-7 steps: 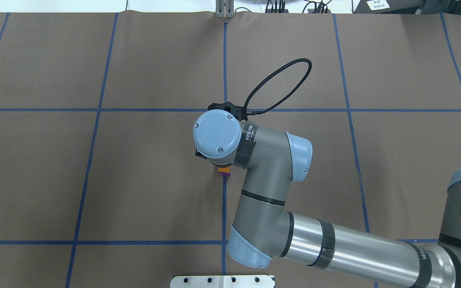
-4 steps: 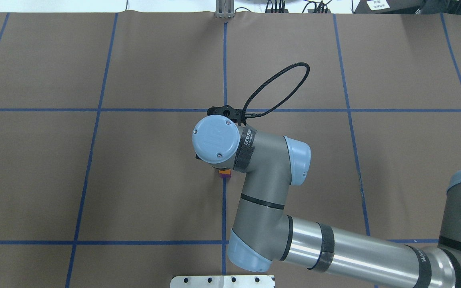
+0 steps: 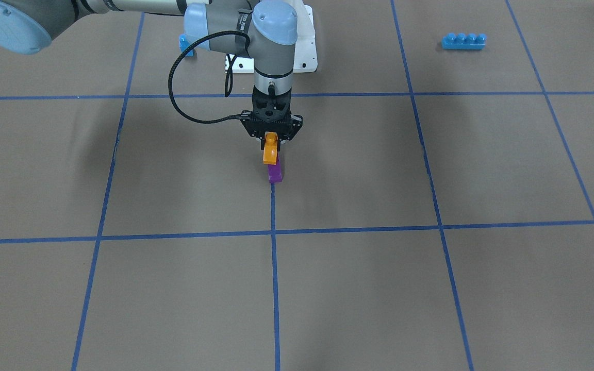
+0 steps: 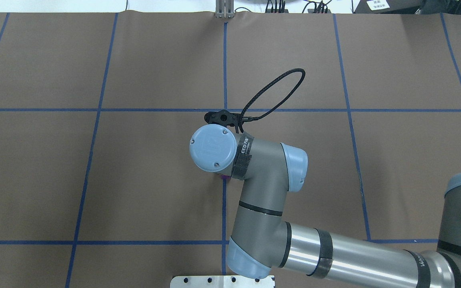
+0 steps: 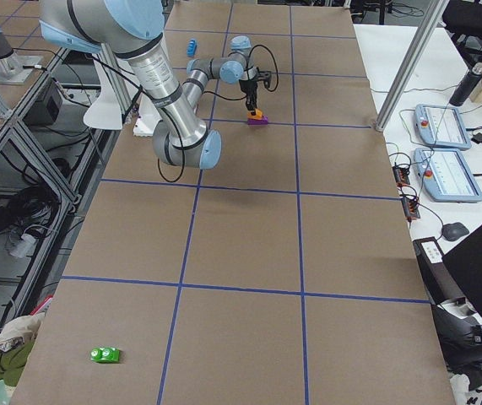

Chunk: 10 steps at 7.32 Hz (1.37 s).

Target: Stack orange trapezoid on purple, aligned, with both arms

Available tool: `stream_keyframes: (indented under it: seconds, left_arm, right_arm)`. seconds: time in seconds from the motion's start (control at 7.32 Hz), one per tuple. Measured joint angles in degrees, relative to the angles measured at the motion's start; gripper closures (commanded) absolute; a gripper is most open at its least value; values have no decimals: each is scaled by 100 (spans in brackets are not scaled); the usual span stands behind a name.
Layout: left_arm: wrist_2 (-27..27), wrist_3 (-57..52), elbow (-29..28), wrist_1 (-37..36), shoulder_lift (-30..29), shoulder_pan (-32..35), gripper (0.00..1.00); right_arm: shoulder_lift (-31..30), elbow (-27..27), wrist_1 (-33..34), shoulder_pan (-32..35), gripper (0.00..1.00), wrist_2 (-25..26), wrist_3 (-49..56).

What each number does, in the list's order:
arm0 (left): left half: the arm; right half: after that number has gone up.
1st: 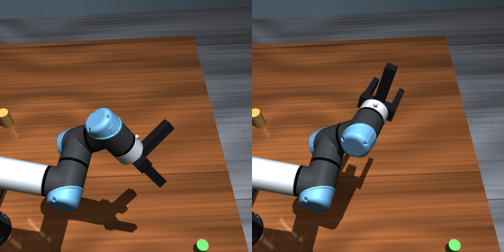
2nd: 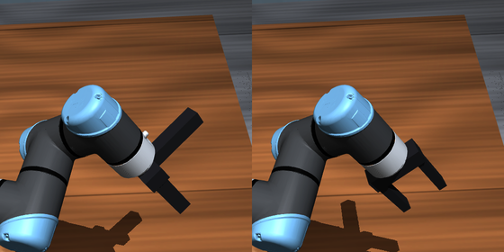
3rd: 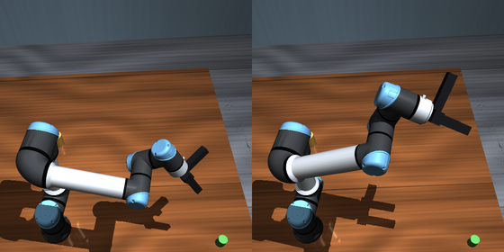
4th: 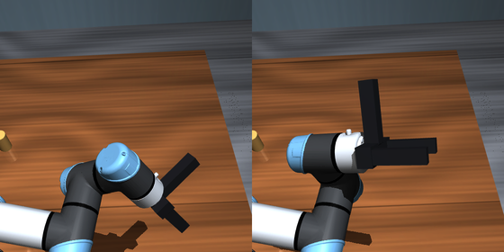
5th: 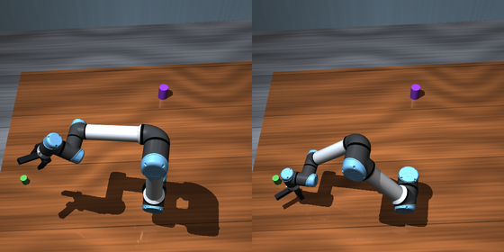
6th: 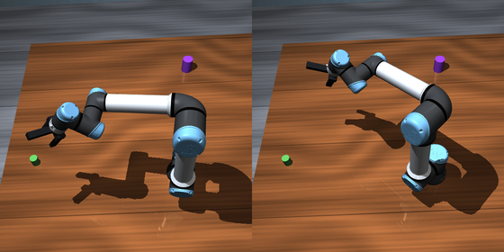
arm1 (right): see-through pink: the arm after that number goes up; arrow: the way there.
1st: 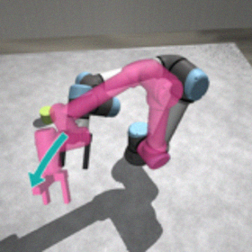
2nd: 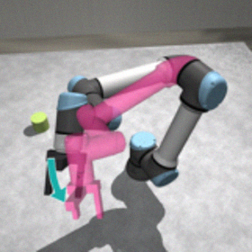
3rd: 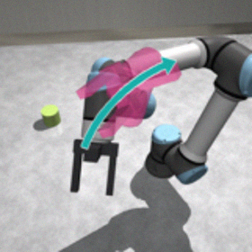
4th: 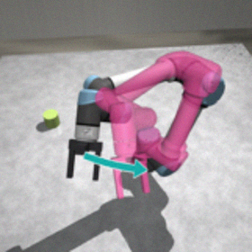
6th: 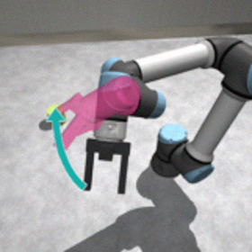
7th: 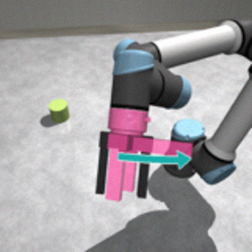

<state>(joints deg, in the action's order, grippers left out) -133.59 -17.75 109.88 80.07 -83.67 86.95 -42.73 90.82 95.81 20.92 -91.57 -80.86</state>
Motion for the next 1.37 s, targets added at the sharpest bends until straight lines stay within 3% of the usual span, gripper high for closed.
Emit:
stream_keyframes:
  seconds: [0.14,0.27,0.41,0.68,1.09,1.37]
  left_arm:
    - [0,0,0,0,0,2,0]
    - [0,0,1,0,0,4,0]
    - [0,0,2,0,0,5,0]
    - [0,0,15,0,1,6,0]
    - [2,0,37,0,8,6,0]
    - [13,0,33,-4,9,6,0]
  right_arm:
    - [-6,-10,-6,-17,57,22,38]
    - [-15,-11,-29,-25,6,32,124]
    - [-87,-41,-147,-50,1,37,192]
    - [-210,-83,-563,-56,0,126,251]
    - [-225,3,-677,-22,0,98,352]
    - [-238,335,-550,308,0,-275,489]
